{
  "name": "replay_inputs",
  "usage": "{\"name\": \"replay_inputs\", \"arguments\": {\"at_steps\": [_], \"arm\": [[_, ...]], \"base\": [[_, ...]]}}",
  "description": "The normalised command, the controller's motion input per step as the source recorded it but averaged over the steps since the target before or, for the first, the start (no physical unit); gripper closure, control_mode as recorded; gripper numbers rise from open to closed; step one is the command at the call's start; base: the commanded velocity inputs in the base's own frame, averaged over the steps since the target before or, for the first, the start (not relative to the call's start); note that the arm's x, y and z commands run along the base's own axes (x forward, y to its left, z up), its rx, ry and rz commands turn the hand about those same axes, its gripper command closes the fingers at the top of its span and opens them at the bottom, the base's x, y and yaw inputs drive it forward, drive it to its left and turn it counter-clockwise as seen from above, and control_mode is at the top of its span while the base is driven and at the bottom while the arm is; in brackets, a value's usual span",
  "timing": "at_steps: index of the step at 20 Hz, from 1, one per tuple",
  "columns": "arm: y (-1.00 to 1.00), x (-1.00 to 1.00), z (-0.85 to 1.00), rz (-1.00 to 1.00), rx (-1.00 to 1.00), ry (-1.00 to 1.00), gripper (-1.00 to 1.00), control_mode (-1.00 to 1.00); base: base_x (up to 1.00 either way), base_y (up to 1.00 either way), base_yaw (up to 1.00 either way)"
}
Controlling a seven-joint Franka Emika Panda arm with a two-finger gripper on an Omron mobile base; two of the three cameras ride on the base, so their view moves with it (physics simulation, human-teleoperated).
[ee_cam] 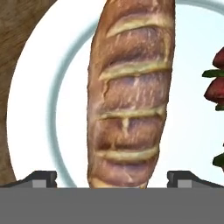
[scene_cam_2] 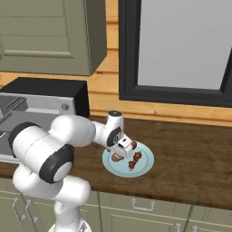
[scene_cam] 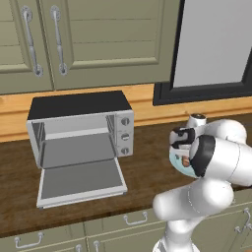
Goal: Pick up the kebab skewer and baguette bread, and place them inside the toaster oven. Close the toaster oven door and start by setting the timer.
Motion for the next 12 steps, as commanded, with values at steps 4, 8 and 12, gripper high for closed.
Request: {"name": "replay_inputs", "arguments": {"at_steps": [4, 8, 12], "arm": [[-0.15, 0.16, -0.28, 0.0, 0.0, 0.0, -1.0, -1.0], [-0.08, 0.01, -0.24, 0.0, 0.0, 0.0, -1.0, -1.0], [0.0, 0.0, -0.14, 0.0, 0.0, 0.0, 1.0, -1.0]], "base": [[0.0, 0.0, 0.0], [0.0, 0.0, 0.0], [0.0, 0.0, 0.0]]}}
